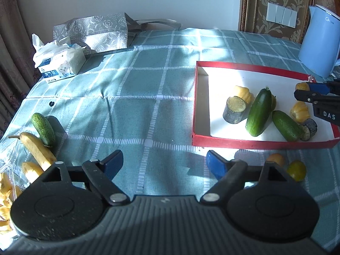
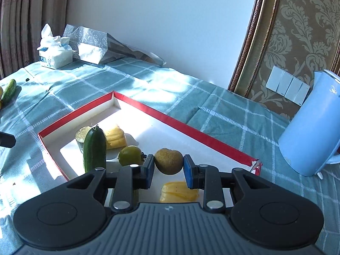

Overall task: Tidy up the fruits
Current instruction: 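Lower the brown fruit into the red tray and open the right tool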

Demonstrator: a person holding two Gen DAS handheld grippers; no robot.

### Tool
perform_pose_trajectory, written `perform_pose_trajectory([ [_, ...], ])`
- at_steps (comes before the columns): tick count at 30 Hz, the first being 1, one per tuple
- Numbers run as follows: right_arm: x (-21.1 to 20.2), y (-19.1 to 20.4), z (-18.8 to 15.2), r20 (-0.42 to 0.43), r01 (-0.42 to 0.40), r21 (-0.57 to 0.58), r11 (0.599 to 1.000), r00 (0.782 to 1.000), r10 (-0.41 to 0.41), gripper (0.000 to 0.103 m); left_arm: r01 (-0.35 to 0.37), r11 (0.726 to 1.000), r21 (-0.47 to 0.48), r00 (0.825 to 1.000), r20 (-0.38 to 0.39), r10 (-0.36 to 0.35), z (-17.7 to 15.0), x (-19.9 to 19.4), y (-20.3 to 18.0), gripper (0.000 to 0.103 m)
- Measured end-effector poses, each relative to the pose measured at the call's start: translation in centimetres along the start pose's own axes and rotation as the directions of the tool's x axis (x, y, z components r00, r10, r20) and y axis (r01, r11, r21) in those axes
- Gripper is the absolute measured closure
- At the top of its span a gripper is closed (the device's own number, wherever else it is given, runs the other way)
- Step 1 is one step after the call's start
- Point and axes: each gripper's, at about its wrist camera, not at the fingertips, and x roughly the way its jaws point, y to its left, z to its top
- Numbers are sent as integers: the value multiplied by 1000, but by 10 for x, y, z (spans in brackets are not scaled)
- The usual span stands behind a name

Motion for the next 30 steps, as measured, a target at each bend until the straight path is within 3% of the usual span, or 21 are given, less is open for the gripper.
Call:
perform_pose_trajectory([
  [10, 26, 2, -1, -54, -28, 15, 999, 998, 29, 74, -26, 999, -27, 1000, -13, 25, -4, 2, 9, 19],
  [21, 9, -2, 6, -26, 24, 8, 1000, 999, -24, 74, -12, 1000, -16, 1000, -14, 11, -4, 5, 10, 19],
  [30, -25, -20, 4, 13, 44, 173, 984, 999, -47, 74, 45, 999, 0, 999, 20, -45, -8, -9, 6, 19],
])
